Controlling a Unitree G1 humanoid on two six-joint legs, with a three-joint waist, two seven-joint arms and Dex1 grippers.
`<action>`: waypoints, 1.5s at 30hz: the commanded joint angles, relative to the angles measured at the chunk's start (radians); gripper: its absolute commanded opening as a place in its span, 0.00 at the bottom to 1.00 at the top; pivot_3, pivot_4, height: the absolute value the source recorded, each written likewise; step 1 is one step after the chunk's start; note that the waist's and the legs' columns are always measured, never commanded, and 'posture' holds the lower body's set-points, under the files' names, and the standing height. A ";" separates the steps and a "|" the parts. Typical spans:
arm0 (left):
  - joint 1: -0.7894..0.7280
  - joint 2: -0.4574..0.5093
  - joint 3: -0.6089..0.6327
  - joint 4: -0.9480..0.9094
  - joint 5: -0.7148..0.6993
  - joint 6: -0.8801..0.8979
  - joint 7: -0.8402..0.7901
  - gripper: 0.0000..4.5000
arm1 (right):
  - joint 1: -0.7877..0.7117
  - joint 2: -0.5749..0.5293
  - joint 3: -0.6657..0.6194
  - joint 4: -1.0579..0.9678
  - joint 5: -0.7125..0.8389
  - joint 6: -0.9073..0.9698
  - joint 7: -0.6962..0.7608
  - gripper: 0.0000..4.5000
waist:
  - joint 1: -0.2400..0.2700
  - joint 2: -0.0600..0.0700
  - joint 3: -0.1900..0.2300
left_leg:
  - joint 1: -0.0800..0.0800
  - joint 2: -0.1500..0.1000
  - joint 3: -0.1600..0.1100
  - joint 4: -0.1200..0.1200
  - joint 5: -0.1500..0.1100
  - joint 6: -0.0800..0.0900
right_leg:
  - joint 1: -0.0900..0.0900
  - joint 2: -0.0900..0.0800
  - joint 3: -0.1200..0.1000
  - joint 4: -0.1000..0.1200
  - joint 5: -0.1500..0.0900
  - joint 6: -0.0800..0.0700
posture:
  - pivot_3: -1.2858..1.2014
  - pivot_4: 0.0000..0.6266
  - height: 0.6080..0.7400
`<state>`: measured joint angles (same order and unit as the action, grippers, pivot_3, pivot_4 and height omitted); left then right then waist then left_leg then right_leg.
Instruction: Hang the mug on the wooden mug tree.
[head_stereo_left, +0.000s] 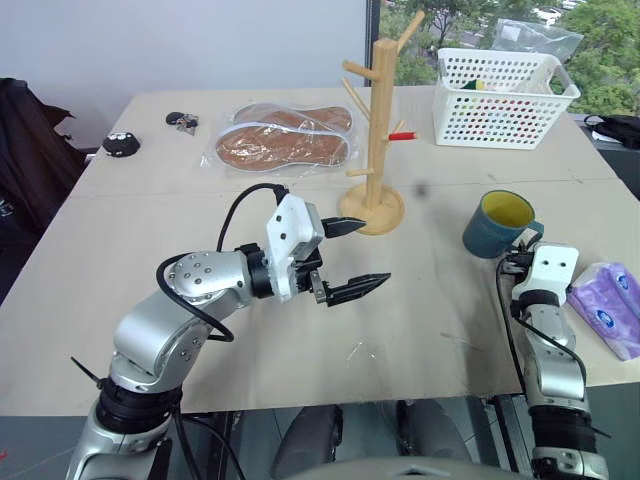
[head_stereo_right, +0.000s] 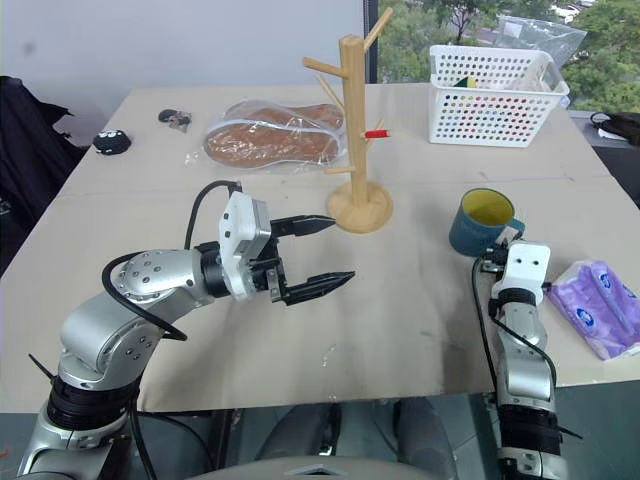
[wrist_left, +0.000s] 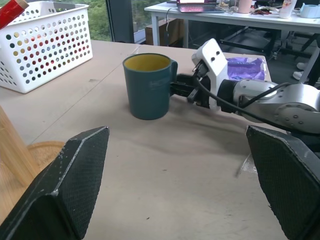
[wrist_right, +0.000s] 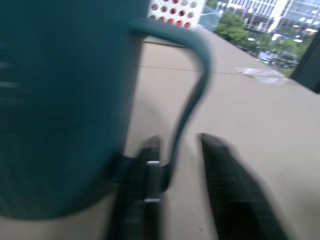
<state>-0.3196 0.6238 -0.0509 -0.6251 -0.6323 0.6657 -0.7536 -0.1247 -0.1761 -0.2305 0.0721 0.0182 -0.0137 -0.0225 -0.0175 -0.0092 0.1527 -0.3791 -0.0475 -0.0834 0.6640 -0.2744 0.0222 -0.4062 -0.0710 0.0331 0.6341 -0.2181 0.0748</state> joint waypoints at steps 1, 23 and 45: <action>-0.001 0.010 0.021 -0.054 -0.015 -0.006 0.008 1.00 | -0.019 -0.016 -0.010 0.005 0.033 -0.025 0.032 0.01 | 0.000 0.000 0.000 | 0.000 0.000 0.000 0.000 0.000 0.000 | 0.000 0.000 0.000 0.000 0.000 0.000 | 0.52 0.24 1.00; 0.281 -0.375 0.101 -0.115 0.121 -0.439 0.279 1.00 | -0.684 -0.597 0.291 0.115 0.198 0.145 1.098 0.01 | 0.005 0.002 0.006 | -0.003 0.000 0.002 0.002 -0.002 0.004 | 0.002 -0.002 -0.001 -0.008 0.001 0.000 | 0.52 0.24 1.00; 0.380 -0.411 -0.006 -0.083 0.143 -0.571 0.285 1.00 | -1.034 -0.474 0.412 0.389 0.011 0.030 1.186 0.01 | 0.007 0.002 0.006 | -0.014 0.000 -0.001 0.002 -0.002 0.003 | -0.009 -0.004 -0.005 -0.008 0.001 0.000 | 0.52 0.24 1.00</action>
<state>0.0581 0.2123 -0.0501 -0.6943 -0.4928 0.1217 -0.4609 -1.1175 -0.6533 0.1913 0.4664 0.0416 0.0201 1.1863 -0.0109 -0.0073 0.1584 -0.3929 -0.0478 -0.0844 0.6657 -0.2762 0.0248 -0.4150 -0.0749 0.0285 0.6264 -0.2169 0.0746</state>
